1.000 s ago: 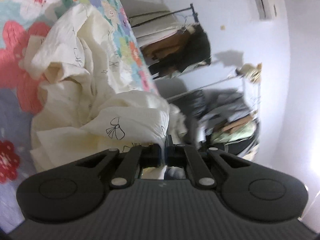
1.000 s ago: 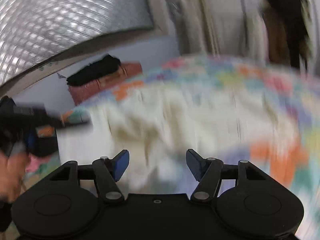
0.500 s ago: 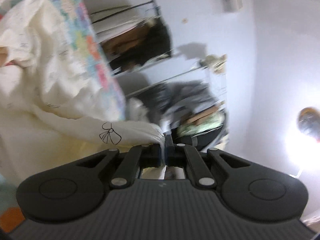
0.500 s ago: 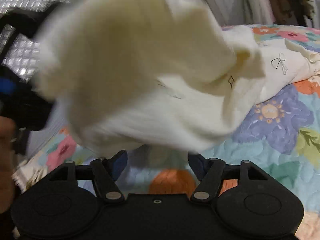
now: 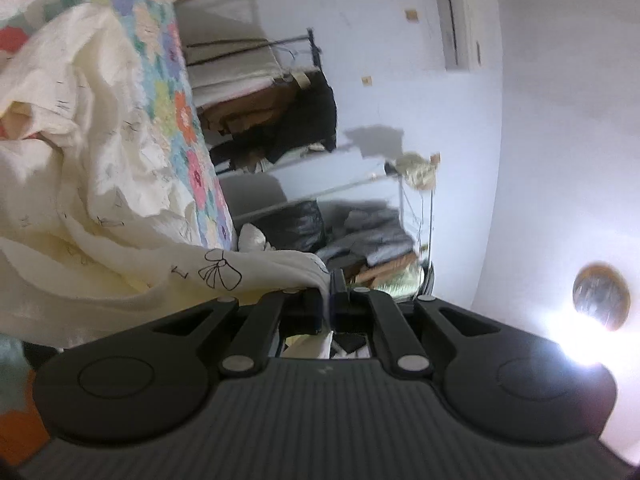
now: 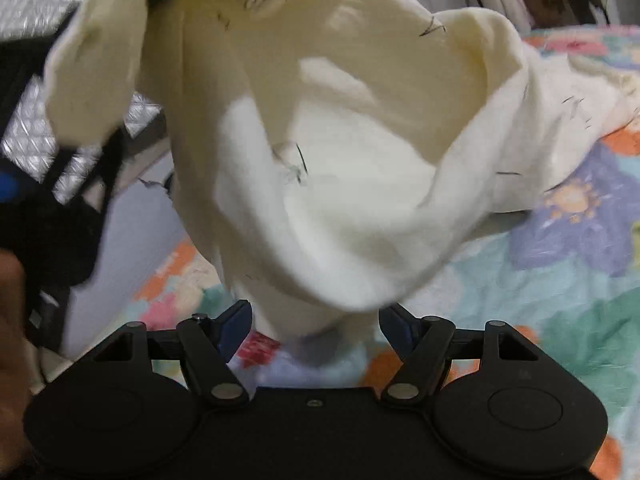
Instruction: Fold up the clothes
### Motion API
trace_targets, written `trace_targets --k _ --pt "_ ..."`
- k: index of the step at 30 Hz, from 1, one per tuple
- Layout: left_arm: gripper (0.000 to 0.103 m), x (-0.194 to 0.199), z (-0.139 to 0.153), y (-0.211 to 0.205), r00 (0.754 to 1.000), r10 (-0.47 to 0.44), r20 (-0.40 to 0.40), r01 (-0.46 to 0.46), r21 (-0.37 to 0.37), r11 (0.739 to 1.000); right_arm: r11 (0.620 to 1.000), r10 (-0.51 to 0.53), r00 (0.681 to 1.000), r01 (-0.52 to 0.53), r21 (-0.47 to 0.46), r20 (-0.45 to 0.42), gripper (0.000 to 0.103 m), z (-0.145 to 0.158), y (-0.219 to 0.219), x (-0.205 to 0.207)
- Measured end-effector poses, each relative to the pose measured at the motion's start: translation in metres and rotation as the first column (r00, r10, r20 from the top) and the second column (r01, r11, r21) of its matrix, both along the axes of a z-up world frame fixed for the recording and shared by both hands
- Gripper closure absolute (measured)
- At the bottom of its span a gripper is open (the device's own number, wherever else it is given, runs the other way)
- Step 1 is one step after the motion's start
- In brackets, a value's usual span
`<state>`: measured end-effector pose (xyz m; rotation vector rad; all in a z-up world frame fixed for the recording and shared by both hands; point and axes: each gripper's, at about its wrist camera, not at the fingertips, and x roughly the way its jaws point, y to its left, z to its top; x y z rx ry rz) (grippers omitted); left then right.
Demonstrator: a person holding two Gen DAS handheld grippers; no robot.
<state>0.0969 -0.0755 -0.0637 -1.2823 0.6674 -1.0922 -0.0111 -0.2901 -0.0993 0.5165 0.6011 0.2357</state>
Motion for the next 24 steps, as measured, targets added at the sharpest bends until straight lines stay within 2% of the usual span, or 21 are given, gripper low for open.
trace_targets --k 2,4,6,8,11,14,15,16,18,19,20,22,24 --pt "0.100 0.006 -0.010 0.005 0.999 0.019 -0.047 -0.021 -0.028 0.999 1.000 0.007 1.000 -0.007 -0.026 0.009 0.028 -0.003 0.008 0.004" --pt "0.100 0.010 -0.009 0.008 0.998 0.036 -0.043 -0.036 -0.002 0.999 0.993 -0.036 0.999 0.039 -0.111 0.024 0.027 -0.009 0.020 0.004" --pt "0.100 0.012 -0.005 0.014 0.998 0.063 -0.010 -0.062 0.047 0.997 0.970 -0.084 0.995 0.092 -0.225 0.046 0.027 -0.018 0.038 0.003" --pt "0.100 0.013 -0.004 0.019 0.997 0.082 0.002 -0.082 0.056 0.995 0.956 -0.061 0.997 0.070 -0.284 0.040 0.027 -0.025 0.052 0.010" --pt "0.100 0.015 -0.006 0.027 0.996 0.093 -0.014 -0.092 0.036 0.995 0.938 -0.096 0.995 0.100 -0.332 0.027 0.027 -0.030 0.062 0.025" --pt "0.100 0.017 -0.008 0.033 0.995 0.103 -0.016 -0.102 0.041 0.994 0.937 -0.152 0.988 0.143 -0.319 -0.003 0.027 -0.033 0.057 0.039" --pt "0.100 0.017 -0.008 0.035 0.994 0.106 -0.015 -0.105 0.044 0.994 0.939 -0.163 0.987 0.150 -0.311 -0.016 0.031 -0.034 0.055 0.043" --pt "0.100 0.017 -0.009 0.036 0.994 0.107 -0.018 -0.106 0.041 0.993 0.943 -0.165 0.986 0.148 -0.298 -0.030 0.054 -0.035 0.052 0.046" --pt "0.101 0.018 -0.010 0.038 0.993 0.112 -0.030 -0.111 0.044 0.993 0.952 -0.146 0.988 0.126 -0.278 -0.053 0.090 -0.036 0.041 0.048" --pt "0.101 0.019 -0.011 0.040 0.993 0.114 -0.035 -0.113 0.046 0.993 0.956 -0.133 0.990 0.114 -0.271 -0.054 0.099 -0.035 0.035 0.045" --pt "0.101 0.020 -0.011 0.042 0.993 0.113 -0.046 -0.110 0.055 0.992 0.955 -0.118 0.992 0.103 -0.278 -0.040 0.099 -0.033 0.030 0.037" --pt "0.101 0.022 -0.009 0.047 0.993 0.100 -0.065 -0.094 0.091 0.991 0.931 -0.094 0.996 0.087 -0.356 -0.004 0.100 -0.026 0.019 0.011" --pt "0.101 0.023 -0.007 0.047 0.994 0.091 -0.068 -0.081 0.147 0.986 0.914 -0.118 0.993 0.111 -0.391 0.008 0.100 -0.017 -0.001 -0.011"
